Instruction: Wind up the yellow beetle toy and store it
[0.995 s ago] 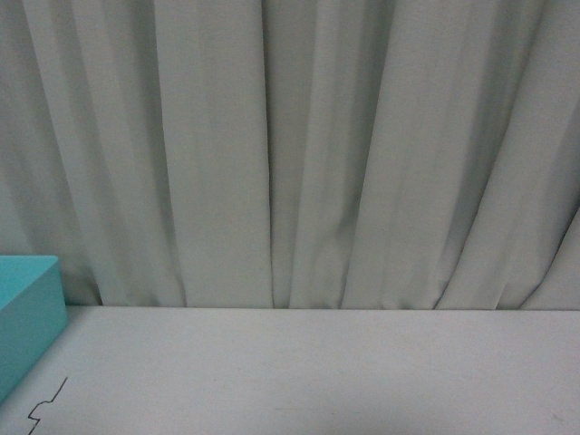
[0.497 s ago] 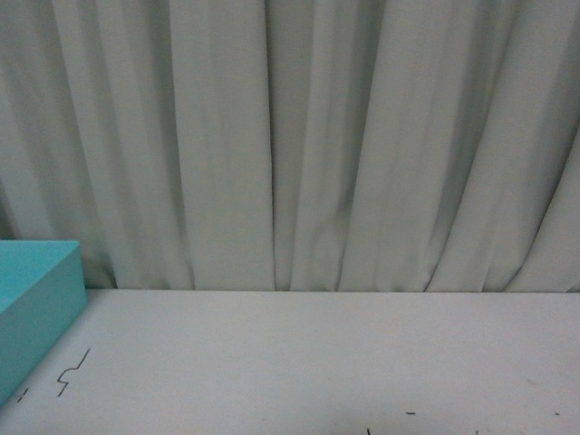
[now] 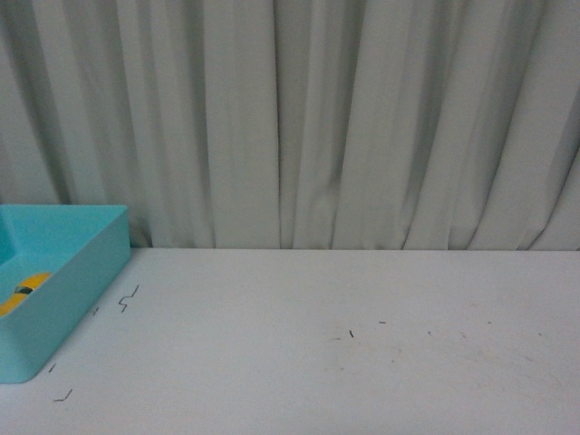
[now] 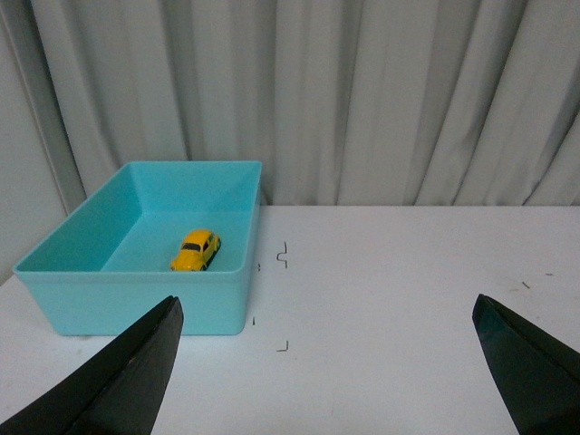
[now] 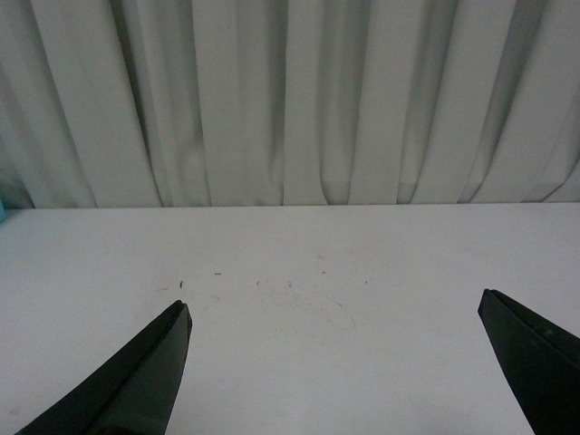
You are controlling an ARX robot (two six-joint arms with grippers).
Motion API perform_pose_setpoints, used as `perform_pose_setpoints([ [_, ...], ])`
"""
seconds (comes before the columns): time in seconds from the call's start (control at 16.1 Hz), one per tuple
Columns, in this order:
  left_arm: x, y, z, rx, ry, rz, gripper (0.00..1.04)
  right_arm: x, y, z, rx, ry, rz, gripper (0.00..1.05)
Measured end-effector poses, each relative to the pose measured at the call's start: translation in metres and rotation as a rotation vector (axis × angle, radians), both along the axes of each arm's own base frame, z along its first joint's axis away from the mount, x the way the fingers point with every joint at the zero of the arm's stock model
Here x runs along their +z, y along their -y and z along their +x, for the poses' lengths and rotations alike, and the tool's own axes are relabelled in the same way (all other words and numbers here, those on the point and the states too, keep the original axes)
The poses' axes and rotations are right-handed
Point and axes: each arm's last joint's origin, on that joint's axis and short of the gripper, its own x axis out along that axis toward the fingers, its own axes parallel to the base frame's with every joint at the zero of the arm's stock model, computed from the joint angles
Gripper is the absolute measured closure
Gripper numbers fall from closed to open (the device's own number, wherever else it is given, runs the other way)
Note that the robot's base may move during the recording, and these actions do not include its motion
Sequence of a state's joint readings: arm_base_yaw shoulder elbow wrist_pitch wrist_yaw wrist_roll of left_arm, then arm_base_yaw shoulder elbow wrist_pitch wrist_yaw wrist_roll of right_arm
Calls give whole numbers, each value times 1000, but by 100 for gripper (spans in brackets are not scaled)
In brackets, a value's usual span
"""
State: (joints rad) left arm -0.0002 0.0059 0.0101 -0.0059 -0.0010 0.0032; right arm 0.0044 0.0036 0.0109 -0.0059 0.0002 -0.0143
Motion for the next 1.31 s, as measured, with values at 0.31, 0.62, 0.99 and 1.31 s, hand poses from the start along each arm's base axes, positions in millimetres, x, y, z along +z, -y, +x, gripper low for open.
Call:
perform_pose_setpoints([
  [0.31,0,0,0,0,3,0,7,0,0,0,0,3,0,7],
  [0.62,0,0,0,0,3,0,7,0,0,0,0,3,0,7],
  [0.99,0,0,0,0,3,0,7,0,0,0,0,3,0,7],
  [1.31,0,0,0,0,3,0,7,0,0,0,0,3,0,7],
])
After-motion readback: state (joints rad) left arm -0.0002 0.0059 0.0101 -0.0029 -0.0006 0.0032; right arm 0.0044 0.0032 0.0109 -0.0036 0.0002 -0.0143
